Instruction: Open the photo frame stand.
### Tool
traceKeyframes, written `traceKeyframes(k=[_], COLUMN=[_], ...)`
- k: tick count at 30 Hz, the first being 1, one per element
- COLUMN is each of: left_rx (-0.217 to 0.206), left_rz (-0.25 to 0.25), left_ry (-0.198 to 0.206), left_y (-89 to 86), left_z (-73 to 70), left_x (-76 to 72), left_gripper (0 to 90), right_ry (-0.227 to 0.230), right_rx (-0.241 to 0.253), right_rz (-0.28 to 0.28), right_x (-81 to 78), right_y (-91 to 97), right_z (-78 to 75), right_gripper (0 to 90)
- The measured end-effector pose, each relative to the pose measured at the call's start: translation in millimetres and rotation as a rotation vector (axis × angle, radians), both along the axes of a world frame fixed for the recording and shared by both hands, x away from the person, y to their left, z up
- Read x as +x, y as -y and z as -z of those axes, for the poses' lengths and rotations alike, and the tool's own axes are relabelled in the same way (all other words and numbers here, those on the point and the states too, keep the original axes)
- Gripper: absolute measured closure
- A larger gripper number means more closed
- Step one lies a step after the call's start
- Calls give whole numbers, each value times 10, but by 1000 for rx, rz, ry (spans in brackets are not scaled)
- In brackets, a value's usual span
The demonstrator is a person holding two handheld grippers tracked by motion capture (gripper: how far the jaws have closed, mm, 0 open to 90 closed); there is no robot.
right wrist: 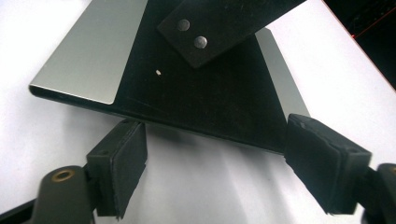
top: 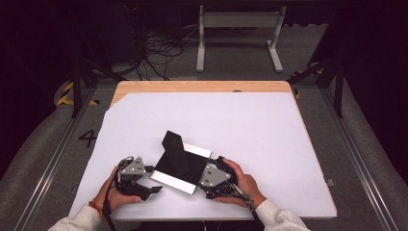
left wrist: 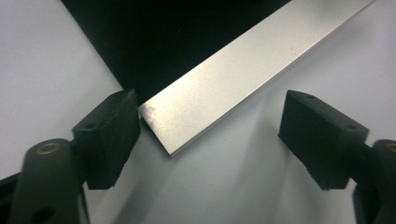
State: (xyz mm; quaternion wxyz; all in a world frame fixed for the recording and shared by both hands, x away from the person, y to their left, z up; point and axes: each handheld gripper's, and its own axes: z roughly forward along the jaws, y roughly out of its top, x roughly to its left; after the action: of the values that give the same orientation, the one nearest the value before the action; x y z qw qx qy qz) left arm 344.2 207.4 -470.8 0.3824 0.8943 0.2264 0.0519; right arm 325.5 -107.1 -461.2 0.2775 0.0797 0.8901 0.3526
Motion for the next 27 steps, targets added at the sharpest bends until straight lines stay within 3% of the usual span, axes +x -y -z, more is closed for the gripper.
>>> traceKeyframes(k=[5,13,15,20,25,27], left_rx=[-26,-40,-34,-63,-118,-122], left_rz=[-7,-12,-8,-2,23,29], left_ry=[-23,-40,-31,-56,-86,-57], left_y=[-19,-20,-15,-35,-95,-125], left_z=[-2,-2,-3,-7,-39,-78], left_x=[18,28,24,44,71,57], left_gripper=[239,228,221,200,169,156], right_ry=[1,39,33,22,-4,-23], right_rx=[-5,-14,-25,-28,-11,6], right_rz=[-13,-28,-35,-37,-41,-40], right_x=[18,34,45,55,90,107], right_y=[-24,-73,-77,-74,-44,-26], right_z=[6,-33,-25,-7,-5,3], right_gripper=[258,260,260,265,276,321])
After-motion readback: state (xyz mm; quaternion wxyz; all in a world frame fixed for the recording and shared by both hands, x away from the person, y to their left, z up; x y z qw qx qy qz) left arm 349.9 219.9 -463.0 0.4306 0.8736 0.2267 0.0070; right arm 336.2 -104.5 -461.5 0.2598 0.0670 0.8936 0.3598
